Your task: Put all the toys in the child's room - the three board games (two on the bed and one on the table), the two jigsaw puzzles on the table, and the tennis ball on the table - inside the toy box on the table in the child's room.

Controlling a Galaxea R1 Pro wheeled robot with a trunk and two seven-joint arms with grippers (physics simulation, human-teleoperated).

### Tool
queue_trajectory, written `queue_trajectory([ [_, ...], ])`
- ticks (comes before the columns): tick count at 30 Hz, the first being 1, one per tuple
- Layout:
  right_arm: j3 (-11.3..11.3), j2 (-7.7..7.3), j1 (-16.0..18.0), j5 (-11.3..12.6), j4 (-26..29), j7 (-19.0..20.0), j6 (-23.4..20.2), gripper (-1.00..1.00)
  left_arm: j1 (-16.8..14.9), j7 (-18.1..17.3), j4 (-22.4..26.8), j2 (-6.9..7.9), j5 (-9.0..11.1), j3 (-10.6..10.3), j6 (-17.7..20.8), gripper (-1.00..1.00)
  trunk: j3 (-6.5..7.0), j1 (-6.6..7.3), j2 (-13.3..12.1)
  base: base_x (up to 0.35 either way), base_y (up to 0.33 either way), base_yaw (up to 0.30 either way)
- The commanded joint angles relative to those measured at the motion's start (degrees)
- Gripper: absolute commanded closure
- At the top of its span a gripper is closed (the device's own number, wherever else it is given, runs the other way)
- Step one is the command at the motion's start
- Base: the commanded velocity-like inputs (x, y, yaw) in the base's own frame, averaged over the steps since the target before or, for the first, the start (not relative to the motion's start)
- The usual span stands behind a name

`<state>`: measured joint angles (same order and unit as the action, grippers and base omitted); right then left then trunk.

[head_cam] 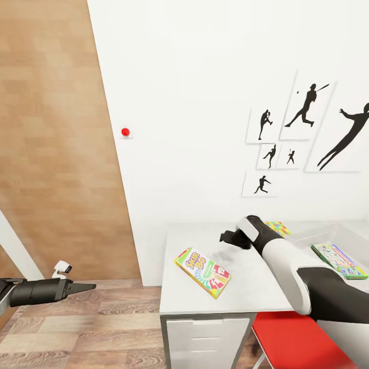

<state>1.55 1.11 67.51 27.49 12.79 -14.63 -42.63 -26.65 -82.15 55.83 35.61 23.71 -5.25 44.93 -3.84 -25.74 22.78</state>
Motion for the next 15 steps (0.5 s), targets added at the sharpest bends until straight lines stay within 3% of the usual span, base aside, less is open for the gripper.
queue_trajectory([
  [1, 0.18, -0.31, -0.01, 0.66, -0.03, 0.02, -0.01, -1.0, -0.1, 0.0, -0.02, 0.09, 0.37, -0.2, 0.6, -1.0, -0.14, -0.04, 0.14, 0.0, 0.0, 0.0],
  [9, 0.17, -0.85, -0.75, 1.33, -0.24, 0.93, 0.17, -1.0, -0.19, 1.68, -0.02, 0.19, 0.45, -0.04, 0.62, -1.0, -0.14, -0.04, 0.14, 0.0, 0.0, 0.0],
  [11, 0.15, -0.83, -0.86, 1.42, -0.23, 0.97, 0.13, -1.0, -0.26, 1.89, -0.02, 0.22, 0.45, 0.8, 0.65, -1.0, -0.14, -0.04, 0.14, 0.0, 0.0, 0.0],
  [15, 0.13, -0.81, -0.94, 1.54, -0.23, 1.04, 0.07, -1.0, -0.31, 2.29, -0.02, 0.25, 0.41, 4.77, 0.75, -1.0, -0.14, -0.04, 0.14, 0.0, 0.0, 0.0],
])
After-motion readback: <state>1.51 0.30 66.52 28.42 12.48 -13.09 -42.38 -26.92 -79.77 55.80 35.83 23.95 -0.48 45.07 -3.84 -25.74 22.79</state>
